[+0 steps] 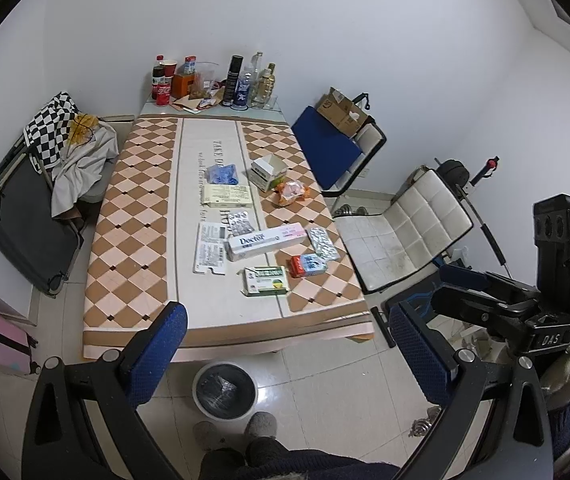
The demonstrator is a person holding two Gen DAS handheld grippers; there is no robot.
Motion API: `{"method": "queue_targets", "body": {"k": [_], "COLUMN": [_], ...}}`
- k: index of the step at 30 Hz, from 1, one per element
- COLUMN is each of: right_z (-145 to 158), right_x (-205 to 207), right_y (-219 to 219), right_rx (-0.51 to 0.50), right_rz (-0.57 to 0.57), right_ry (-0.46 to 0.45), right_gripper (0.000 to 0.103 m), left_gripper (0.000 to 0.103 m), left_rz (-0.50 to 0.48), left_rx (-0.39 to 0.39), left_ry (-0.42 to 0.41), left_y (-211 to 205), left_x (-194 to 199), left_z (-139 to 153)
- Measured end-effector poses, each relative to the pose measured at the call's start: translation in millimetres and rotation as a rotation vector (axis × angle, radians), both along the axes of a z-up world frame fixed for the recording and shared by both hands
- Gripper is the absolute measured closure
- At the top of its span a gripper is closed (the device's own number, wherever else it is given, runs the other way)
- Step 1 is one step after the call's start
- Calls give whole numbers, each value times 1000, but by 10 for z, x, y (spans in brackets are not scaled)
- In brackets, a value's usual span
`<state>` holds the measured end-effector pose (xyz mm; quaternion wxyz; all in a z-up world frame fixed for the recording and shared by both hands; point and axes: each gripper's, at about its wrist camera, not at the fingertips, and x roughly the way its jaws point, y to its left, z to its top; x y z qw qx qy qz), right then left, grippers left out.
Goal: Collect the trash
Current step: 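Grasp the white medicine blister card with the left tool while the right grasps the foil blister pack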
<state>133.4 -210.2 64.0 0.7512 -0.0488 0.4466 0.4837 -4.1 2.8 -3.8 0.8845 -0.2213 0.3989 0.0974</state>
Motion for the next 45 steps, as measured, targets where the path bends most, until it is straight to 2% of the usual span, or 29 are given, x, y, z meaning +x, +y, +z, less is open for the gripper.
{"method": "queue_targets", "body": {"k": [4,8,10,15,18,20,22,24,26,29,32,35,38,39,40,41,44,45], "right_z": [-139,-436,-688,-1371,-1873,-2174,-2528,-2782,-3038,-3304,-3541,-3656,-3727,-3748,-3741,-3747,-3746,-3719], "right_x": [107,466,780,1735,2361,2695,3061,3298,3470,3608,3706,3777,3868,3894,3917,3944,3979,3983], "right_y": [90,180,241,347,512,624,766,882,1003,1133,1251,1327,1386,1394,1392,1381,1339,1311], "right_rx": [9,-26,-69,-171,-276,-332,-414,-473,-536,-601,-667,-703,-733,-737,-732,-723,-712,-706], "right_rz": [-101,-246,-330,-432,-443,-434,-414,-396,-366,-322,-283,-262,-268,-273,-278,-284,-296,-305], "right_ry": [31,34,61,142,178,208,231,234,232,242,237,211,173,174,180,192,186,181], "right_gripper": [0,0,0,0,1,5,16,18,18,18,18,18,18,18,18,17,24,34], "left_gripper": [0,0,0,0,0,1,1,1,1,1,1,1,12,20,33,33,33,33], "left_rz": [62,135,170,187,185,179,168,136,102,59,27,16,26,26,28,37,92,114], "left_rx": [80,165,211,179,158,139,124,97,104,95,107,119,103,78,46,13,6,-10], "left_ry": [36,114,196,358,468,537,592,641,707,774,811,810,781,772,756,741,731,730], "left_y": [162,484,639,984,1122,1203,1238,1299,1310,1319,1318,1318,1376,1399,1426,1437,1486,1502], "left_x": [145,519,813,1520,1902,2143,2291,2461,2582,2713,2805,2890,2920,2937,2936,2910,2799,2740], "left_z": [-156,-516,-801,-1618,-2123,-2469,-2738,-3019,-3294,-3562,-3692,-3707,-3661,-3652,-3650,-3631,-3583,-3585]}}
